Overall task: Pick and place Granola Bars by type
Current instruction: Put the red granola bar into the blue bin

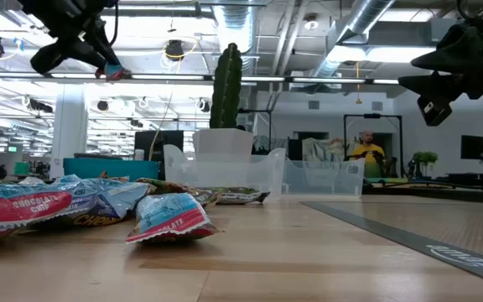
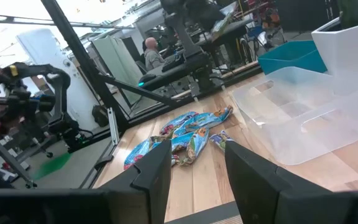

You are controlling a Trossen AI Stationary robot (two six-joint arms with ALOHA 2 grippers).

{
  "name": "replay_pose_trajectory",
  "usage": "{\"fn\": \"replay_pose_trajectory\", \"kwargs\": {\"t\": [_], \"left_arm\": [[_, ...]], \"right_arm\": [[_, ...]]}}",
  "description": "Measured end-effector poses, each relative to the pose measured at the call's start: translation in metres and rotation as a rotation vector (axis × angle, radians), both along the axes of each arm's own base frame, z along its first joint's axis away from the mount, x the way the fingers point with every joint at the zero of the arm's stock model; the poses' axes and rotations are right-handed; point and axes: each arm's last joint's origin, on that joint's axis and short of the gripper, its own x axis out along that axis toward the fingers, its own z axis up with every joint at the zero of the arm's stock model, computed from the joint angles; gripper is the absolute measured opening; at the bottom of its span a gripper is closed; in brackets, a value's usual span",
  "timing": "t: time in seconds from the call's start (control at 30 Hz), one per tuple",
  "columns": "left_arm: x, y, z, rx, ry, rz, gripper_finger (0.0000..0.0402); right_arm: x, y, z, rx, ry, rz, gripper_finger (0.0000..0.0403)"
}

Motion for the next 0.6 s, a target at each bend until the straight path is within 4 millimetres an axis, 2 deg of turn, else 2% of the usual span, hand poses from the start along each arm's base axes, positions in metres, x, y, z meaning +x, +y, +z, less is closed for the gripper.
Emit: {"fn": "replay_pose_trajectory", "kwargs": {"t": [0.3,0.6], "left_arm": [[0.004,0.036,0.001,0.03,0.058,-0.099,0.0047],[0.015,0.082,0.006,0.053,0.278,-0.129,0.0033]], "right_arm": [[0.0,0.0,0.0,0.0,0.0,0.0,0.0144],[0.0,0.0,0.0,0.0,0.0,0.0,0.0143]]}}
